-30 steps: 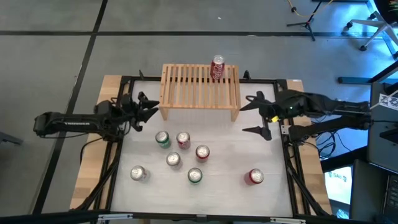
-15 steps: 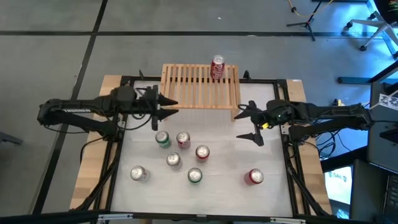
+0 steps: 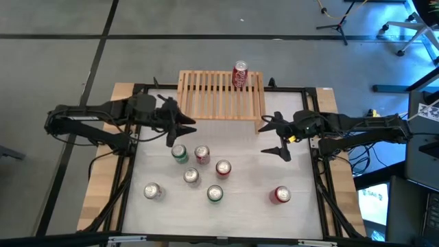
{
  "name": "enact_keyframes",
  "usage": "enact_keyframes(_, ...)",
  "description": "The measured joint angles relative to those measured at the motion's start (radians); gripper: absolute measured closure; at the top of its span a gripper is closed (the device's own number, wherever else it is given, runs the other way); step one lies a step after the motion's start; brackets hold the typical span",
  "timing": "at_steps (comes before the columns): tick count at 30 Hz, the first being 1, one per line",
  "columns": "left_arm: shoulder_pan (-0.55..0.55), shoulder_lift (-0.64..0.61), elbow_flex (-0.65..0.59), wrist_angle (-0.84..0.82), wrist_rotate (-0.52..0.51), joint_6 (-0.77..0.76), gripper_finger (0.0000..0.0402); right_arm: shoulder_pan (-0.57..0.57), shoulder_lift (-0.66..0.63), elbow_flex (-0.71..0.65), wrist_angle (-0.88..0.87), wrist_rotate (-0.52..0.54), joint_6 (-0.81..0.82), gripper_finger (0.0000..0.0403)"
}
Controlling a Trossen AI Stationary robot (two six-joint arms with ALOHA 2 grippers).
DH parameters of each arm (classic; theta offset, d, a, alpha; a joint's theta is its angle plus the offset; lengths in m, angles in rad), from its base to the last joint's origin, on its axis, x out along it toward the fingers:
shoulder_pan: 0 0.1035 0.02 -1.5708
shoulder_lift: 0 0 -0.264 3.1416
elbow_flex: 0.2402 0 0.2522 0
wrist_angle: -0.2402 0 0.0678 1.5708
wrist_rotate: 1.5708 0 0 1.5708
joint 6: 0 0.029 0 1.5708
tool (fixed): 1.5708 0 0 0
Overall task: Place canned beverage on shelf
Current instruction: Put the top green soda can on the shelf
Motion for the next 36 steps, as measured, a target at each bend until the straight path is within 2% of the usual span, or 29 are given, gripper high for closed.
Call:
enact_keyframes(5,0.001,0.032,0.000,-0.022,0.002,-0.016,0.0231,0.000,0.000,0.000,0.000,0.000,0.000,0.0010)
enact_keyframes(11,0.014,0.116,0.000,-0.020,0.037,-0.021,0.0202,0.000,0.000,0.000,0.001,-0.001,0.000,0.0010)
enact_keyframes(18,0.028,0.181,0.000,-0.025,0.200,-0.042,0.0193,0.000,0.000,0.000,0.002,-0.001,0.000,0.0010)
enact_keyframes(22,0.029,0.181,0.000,-0.056,0.250,-0.050,0.0193,0.000,0.000,0.000,0.002,-0.001,0.000,0.0010)
enact_keyframes(26,0.029,0.167,0.000,-0.149,0.295,-0.114,0.0193,0.000,0.000,0.000,0.002,-0.001,0.000,0.0010)
enact_keyframes(36,0.029,0.148,0.000,-0.507,0.347,-0.276,0.0194,0.000,0.000,0.000,0.002,-0.001,0.000,0.0010)
